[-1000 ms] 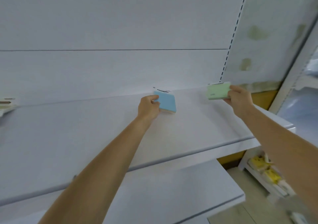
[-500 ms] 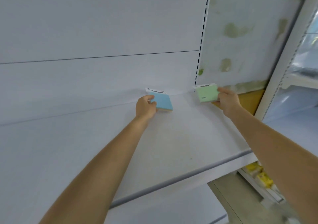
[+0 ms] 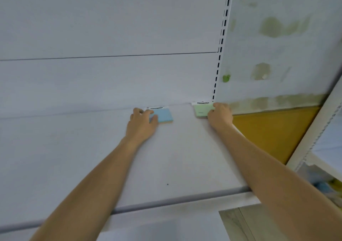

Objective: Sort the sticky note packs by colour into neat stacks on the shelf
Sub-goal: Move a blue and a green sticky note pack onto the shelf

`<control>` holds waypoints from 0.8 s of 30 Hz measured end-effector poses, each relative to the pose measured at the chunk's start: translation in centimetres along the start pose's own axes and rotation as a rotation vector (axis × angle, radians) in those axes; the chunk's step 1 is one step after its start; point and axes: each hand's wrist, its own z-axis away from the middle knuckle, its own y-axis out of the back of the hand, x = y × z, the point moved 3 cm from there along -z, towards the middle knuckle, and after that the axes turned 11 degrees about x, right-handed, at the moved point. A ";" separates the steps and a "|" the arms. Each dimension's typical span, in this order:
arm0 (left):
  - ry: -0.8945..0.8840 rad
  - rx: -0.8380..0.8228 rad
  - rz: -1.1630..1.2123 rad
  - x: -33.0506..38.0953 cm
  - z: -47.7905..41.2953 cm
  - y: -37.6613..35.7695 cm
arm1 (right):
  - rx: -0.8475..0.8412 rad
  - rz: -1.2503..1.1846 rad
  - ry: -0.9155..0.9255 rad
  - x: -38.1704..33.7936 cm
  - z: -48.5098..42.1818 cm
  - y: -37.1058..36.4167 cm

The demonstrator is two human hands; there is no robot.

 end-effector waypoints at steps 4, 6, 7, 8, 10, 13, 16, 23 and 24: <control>-0.077 -0.052 -0.078 0.0 0.5 0.3 | -0.059 0.070 0.168 -0.6 0.6 0.0; -0.099 -0.052 -0.110 0.0 0.5 0.3 | -0.132 0.133 0.195 -0.7 1.0 -0.1; -0.106 -0.051 -0.122 0.0 0.4 0.3 | -0.154 0.142 0.199 -0.7 1.1 -0.2; -0.108 -0.052 -0.128 0.1 0.4 0.3 | -0.167 0.134 0.199 -0.6 1.1 -0.2; -0.104 -0.052 -0.128 0.2 0.3 0.3 | -0.169 0.113 0.202 -0.5 1.2 0.0; -0.101 -0.052 -0.103 0.1 0.3 0.2 | -0.169 0.110 0.200 -0.5 1.3 0.2; -0.092 -0.056 -0.084 0.0 0.2 0.2 | -0.160 0.152 0.205 -0.5 1.5 0.1; -0.153 -0.030 -0.183 -0.2 0.2 1.7 | -0.034 0.095 0.426 -2.6 2.3 0.4; -0.172 -0.018 -0.219 -0.6 0.0 2.7 | -0.060 0.108 0.494 -3.5 2.7 0.2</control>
